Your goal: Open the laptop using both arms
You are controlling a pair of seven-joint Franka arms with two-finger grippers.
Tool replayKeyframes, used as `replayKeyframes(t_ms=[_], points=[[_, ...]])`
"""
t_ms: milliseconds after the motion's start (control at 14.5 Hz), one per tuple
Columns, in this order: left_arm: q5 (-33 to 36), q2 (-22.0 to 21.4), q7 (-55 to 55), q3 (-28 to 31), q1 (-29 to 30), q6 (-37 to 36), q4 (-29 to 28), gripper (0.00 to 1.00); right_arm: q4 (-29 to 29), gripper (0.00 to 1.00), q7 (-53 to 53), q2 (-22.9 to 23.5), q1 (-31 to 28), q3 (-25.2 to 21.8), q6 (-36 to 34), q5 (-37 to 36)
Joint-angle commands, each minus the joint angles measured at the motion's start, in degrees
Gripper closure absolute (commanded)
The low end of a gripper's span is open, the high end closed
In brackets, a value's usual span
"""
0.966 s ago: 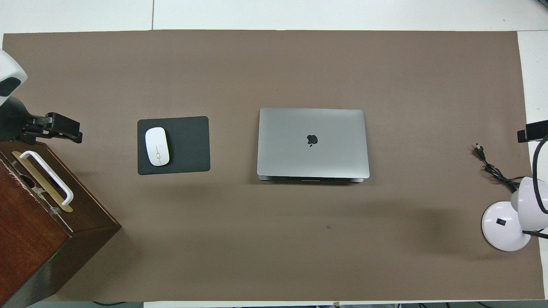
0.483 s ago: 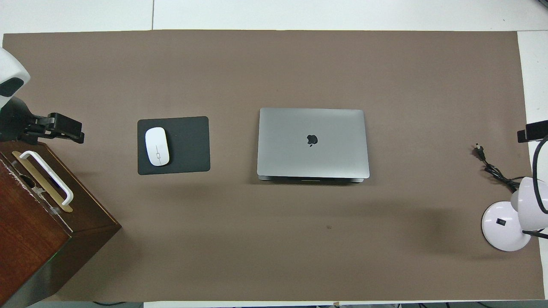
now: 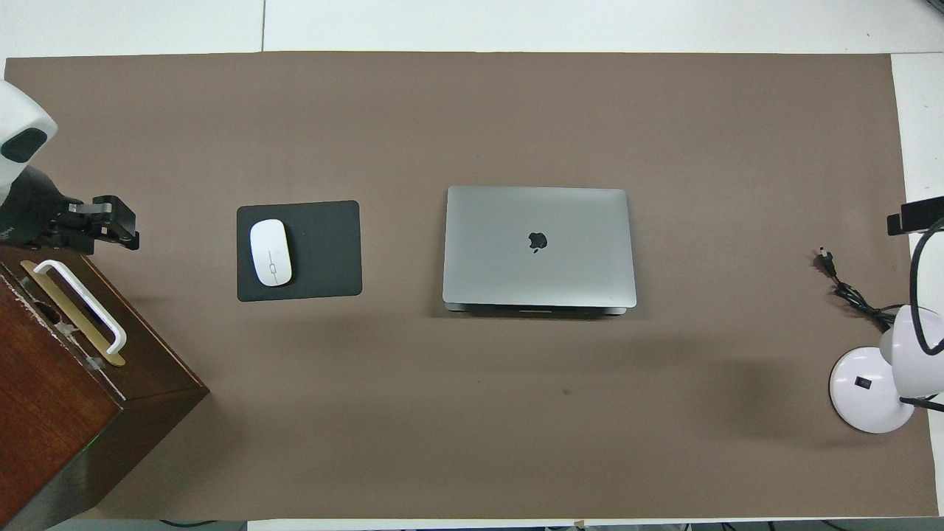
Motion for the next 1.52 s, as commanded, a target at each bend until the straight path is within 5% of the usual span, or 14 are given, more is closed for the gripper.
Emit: replayKeyframes(t_ms=[0, 414, 828, 1310, 1448], points=[[0.1, -3.9, -9.1, -0.4, -1.0, 0.9, -5.1, 1.00, -0.3, 0.00, 0.8, 0.6, -0.4, 0.3, 2.4, 0.5], [-10.4, -7.8, -27.8, -0.4, -2.5, 6.3, -13.9, 1.00, -0.3, 0.00, 1.0, 2.4, -0.2, 0.3, 6.5, 0.5], [-24.9, -11.9, -44.7, -0.5, -3.1, 18.4, -24.5, 1.00, 0.0, 0.17, 2.5, 4.7, 0.7, 0.3, 11.0, 0.8], [-33.7, -14.3, -51.1, -0.5, -2.5, 24.8, -32.8, 1.00, -0.4, 0.10, 10.8, 5.6, 3.3, 0.6, 13.6, 4.2], [-41.1, -14.0, -51.2, -0.4, -2.5, 26.0, -35.2, 1.00, -0.8, 0.06, 14.3, 6.1, 4.7, 0.5, 16.0, 5.7]])
